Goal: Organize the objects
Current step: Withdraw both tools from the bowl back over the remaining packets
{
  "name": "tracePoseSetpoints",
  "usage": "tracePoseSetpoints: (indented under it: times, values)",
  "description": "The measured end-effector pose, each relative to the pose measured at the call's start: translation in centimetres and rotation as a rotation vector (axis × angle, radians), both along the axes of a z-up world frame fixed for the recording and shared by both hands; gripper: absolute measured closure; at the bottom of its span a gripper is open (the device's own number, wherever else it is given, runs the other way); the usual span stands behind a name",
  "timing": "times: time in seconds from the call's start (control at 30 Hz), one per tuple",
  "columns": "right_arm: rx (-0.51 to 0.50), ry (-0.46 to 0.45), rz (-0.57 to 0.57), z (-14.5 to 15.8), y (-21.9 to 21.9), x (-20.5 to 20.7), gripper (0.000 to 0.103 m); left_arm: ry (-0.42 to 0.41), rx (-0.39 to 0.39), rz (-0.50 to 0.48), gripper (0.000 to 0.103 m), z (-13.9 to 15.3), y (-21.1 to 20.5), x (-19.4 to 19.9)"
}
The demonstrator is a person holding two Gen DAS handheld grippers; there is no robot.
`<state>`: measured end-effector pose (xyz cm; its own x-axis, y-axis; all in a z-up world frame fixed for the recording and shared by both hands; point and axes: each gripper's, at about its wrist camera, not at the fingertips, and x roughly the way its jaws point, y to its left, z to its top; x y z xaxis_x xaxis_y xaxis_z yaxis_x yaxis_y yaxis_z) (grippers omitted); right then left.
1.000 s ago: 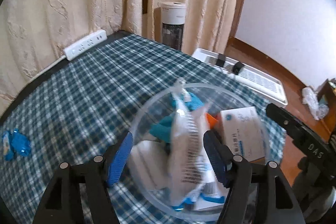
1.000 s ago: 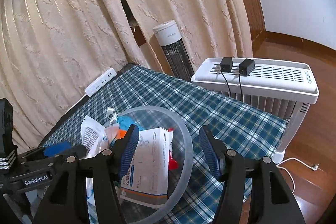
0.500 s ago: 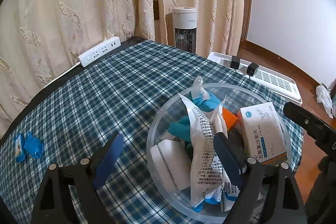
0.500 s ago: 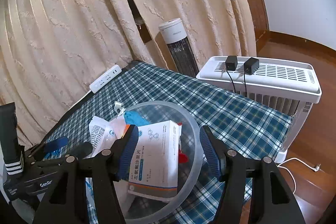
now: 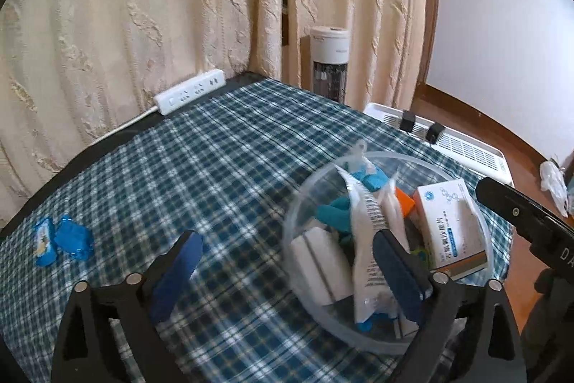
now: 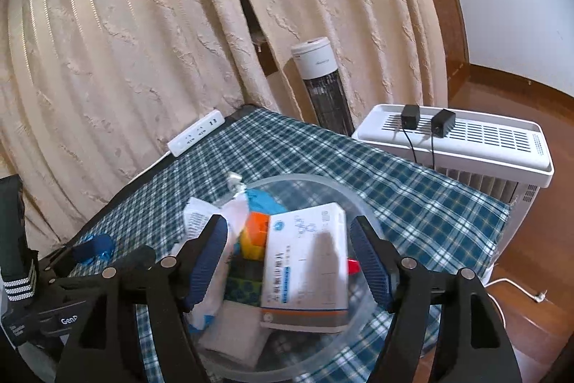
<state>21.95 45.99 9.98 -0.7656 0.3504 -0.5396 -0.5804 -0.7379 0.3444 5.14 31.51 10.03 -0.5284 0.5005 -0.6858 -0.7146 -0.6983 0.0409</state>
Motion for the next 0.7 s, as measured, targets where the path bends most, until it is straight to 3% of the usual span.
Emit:
tracePoseSetpoints:
  times: [0.23,0.7]
  values:
    - [0.029,0.01,0.058,1.2,-3.2,-1.7,0.023,0.052,-0.003,0.087,0.0,0.2,-3.6,-1.0]
    - [0.081,-0.022,0.285,1.7,-12.3,-8.1,0.018,0.01,-0.004,0.319,0.0,-1.2,-14.5,-5.2]
